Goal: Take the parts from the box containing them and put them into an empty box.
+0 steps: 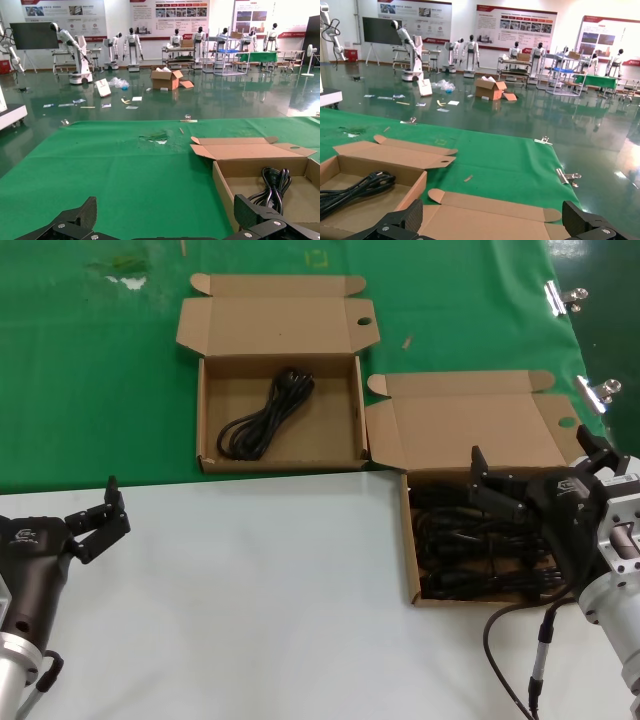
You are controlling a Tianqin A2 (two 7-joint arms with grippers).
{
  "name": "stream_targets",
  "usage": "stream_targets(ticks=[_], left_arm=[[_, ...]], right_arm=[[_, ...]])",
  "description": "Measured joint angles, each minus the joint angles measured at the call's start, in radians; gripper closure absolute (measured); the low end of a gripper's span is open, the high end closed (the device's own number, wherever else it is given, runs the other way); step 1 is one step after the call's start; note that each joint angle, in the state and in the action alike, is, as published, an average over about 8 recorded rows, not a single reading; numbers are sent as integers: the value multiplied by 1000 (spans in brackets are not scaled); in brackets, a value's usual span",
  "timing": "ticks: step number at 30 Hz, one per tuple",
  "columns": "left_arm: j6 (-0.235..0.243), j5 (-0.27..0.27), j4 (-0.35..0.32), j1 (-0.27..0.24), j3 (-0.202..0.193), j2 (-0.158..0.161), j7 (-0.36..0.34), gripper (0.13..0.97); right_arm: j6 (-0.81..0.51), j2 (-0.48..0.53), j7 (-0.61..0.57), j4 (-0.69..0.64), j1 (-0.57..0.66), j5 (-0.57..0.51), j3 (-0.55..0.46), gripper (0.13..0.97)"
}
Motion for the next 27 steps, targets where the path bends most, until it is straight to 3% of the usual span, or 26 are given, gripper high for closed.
stream_targets(ticks=[27], left_arm=[[0, 0, 0, 0, 0, 0, 0, 132]], right_arm=[[0, 0, 0, 0, 0, 0, 0, 129]])
